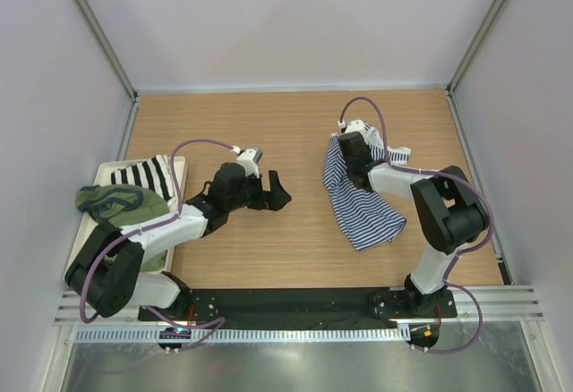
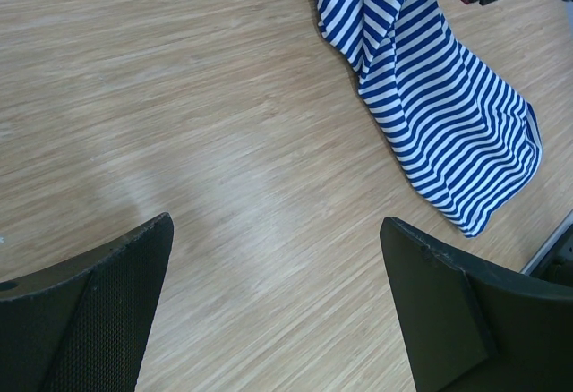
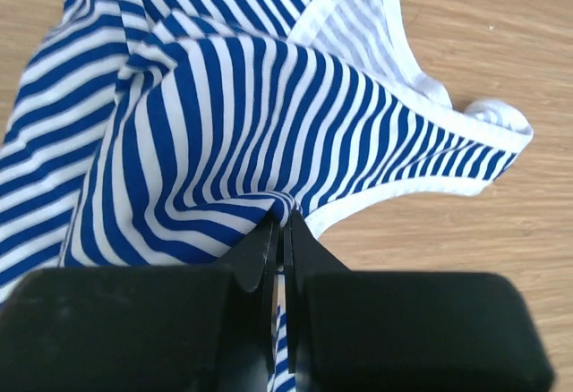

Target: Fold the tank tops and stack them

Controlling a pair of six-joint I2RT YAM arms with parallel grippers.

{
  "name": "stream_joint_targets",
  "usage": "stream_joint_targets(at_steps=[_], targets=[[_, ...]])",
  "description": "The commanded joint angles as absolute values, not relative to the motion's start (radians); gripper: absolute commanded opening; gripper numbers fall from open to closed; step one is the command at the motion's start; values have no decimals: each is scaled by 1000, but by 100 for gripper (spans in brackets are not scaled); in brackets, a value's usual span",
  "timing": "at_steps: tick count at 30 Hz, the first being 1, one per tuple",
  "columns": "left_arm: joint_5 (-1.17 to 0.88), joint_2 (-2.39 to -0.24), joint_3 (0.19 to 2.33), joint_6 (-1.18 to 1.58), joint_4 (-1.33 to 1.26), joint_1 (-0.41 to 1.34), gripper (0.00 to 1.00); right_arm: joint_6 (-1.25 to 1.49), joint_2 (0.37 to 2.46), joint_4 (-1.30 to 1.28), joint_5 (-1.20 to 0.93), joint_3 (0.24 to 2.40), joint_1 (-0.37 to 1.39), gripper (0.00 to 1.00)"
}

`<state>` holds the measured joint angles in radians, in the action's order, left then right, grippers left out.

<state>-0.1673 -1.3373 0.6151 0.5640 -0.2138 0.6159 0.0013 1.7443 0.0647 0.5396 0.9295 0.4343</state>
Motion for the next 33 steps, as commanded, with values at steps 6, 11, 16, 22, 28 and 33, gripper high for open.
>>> stream_joint_targets(at_steps=[6, 11, 16, 22, 28, 33], targets=[[-195, -1350, 632, 531, -264, 627, 98, 23, 1646, 85, 502, 988, 437, 1], [-19, -1388, 710, 442, -226, 819, 93, 86, 1519, -219, 538, 1138, 437, 1], [113, -1528, 863, 431, -166, 983, 96, 120, 1411, -486, 537, 1288, 437, 1], [137, -1603, 1015, 466, -112, 1014, 92, 167, 1348, -710, 457, 1454, 437, 1], [178, -1571, 1026, 480, -164, 1112, 88, 166, 1347, -782, 440, 1545, 436, 1], [224, -1666, 1118, 480, -100, 1155, 85, 167, 1347, -802, 425, 1569, 436, 1]])
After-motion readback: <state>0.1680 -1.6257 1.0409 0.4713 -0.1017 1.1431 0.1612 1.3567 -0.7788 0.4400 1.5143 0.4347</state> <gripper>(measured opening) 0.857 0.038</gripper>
